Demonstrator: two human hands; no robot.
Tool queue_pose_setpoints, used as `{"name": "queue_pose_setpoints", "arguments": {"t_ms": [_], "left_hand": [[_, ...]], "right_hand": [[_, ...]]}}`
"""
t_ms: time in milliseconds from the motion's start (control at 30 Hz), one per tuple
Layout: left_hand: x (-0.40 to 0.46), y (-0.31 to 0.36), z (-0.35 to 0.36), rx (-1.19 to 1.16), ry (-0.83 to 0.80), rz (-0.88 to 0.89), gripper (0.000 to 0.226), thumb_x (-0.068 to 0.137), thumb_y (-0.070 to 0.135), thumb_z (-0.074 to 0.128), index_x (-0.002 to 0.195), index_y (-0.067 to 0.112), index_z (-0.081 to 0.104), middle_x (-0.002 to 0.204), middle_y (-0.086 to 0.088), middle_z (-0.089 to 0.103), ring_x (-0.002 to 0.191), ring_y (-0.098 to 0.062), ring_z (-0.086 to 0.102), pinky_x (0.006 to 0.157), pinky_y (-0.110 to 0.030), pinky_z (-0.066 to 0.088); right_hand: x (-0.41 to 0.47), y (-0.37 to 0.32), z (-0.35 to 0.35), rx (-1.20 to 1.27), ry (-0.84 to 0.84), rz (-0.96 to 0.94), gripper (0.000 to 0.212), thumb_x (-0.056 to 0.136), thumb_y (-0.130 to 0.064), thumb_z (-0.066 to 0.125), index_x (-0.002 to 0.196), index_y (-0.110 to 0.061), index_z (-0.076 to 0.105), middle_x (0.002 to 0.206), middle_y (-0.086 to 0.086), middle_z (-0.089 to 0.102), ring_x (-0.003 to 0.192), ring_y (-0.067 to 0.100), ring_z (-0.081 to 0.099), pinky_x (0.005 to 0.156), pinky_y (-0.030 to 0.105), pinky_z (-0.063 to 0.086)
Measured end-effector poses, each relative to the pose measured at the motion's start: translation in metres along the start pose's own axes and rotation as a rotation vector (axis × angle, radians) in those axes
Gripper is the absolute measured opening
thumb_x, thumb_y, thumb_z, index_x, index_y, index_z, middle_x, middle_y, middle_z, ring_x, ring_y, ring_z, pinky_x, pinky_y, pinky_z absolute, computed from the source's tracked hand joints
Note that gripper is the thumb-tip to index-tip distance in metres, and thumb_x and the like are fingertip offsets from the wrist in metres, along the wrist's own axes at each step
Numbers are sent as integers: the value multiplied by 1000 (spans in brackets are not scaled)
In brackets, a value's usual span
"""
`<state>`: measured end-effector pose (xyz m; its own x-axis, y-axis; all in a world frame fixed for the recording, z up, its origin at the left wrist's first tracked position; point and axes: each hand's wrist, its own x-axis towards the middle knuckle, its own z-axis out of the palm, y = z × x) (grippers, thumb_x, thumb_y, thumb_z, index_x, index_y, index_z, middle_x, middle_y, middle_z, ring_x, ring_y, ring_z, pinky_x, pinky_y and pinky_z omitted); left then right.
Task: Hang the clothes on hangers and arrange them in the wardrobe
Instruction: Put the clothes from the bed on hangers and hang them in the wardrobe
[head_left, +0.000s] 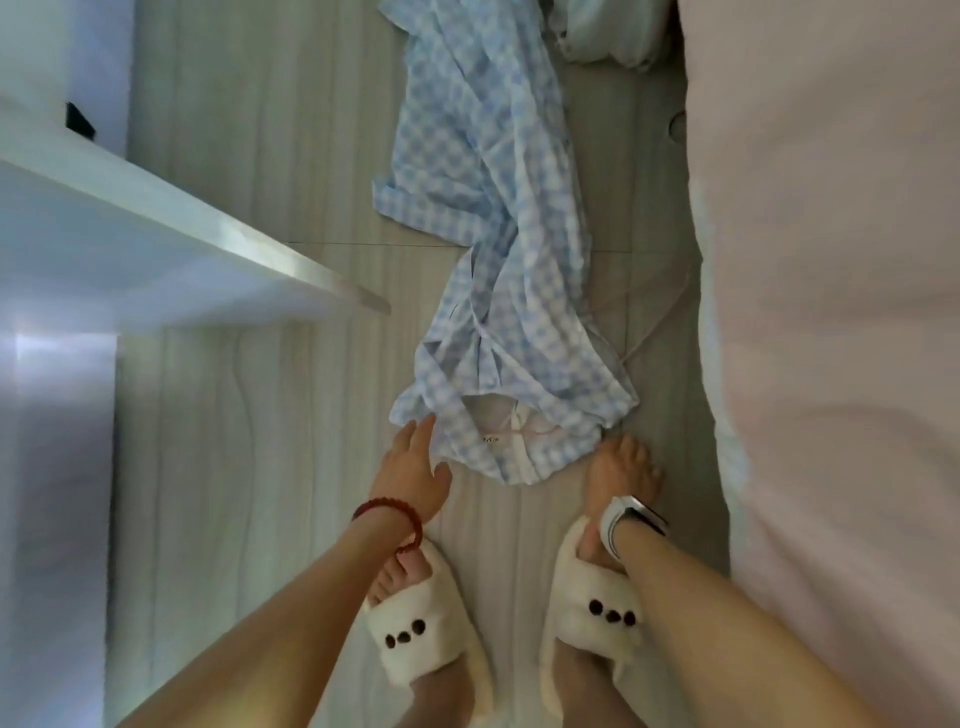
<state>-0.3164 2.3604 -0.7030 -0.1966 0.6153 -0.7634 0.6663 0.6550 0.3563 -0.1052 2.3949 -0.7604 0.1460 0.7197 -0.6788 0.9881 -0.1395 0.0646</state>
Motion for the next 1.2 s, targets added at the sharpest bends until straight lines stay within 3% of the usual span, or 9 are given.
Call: {"name": "queue_pose_setpoints", "arguments": {"t_ms": [200,400,500,567,667,833,1000,1100,1200], "left_hand": [[-8,6,-11,37,-59,55,68,89,14,54,145,12,16,152,-8,21,137,-25,25,109,-32,25],[-77,42,-53,307,-70,68,68,92,26,49,146,25,7,156,-1,2,143,-24,-5,113,-42,15],[-129,57,-79,473,50,132,60,92,33,47,144,28,18,151,-3,20,142,-22,9,112,-49,9],[-170,67,-103,513,162,208,45,91,33,49,135,25,41,131,-6,47,130,-22,36,110,-51,12],[-233,91,-143,359,264,272,22,87,19,60,108,13,65,94,-14,65,94,-34,60,90,-48,39],[-336,140,-211,240,387,376,8,83,8,61,80,5,67,65,-14,61,56,-33,60,52,-40,48],[-421,178,-255,49,478,315,12,87,10,60,91,9,71,82,-13,67,72,-32,64,64,-40,51],[-466,188,-287,-166,540,263,17,90,13,56,98,12,71,95,-8,70,86,-26,64,77,-34,49],[-504,190,-331,-297,572,351,14,88,5,58,92,5,72,88,-3,72,79,-3,62,72,-12,42]], "right_hand": [[-35,-8,-16,-6,35,-183,44,82,-3,40,123,-18,41,101,5,65,100,22,55,85,37,26],[-127,-16,-125,23,153,-338,24,74,-11,50,97,-13,56,81,5,68,85,24,61,78,37,19],[-174,-12,-187,11,84,-372,19,73,-14,50,92,-16,55,81,3,67,84,23,60,82,35,19],[-204,-7,-230,-26,13,-406,16,75,-15,48,89,-18,53,85,6,67,84,24,59,88,36,24],[-252,1,-290,-101,-5,-500,24,80,-15,44,100,-16,57,90,7,67,87,25,59,90,37,22],[-329,21,-383,-69,205,-615,25,86,-18,40,102,-19,60,90,2,66,92,24,55,83,35,17],[-386,41,-469,391,534,-788,35,86,-28,51,116,-11,59,111,11,61,101,30,54,84,41,41],[-413,37,-516,765,357,-812,64,85,-20,63,138,-4,31,141,14,40,129,24,39,104,36,34],[-442,18,-553,751,144,-887,78,84,-24,61,145,-10,15,137,-5,42,128,14,41,100,21,34]]}}
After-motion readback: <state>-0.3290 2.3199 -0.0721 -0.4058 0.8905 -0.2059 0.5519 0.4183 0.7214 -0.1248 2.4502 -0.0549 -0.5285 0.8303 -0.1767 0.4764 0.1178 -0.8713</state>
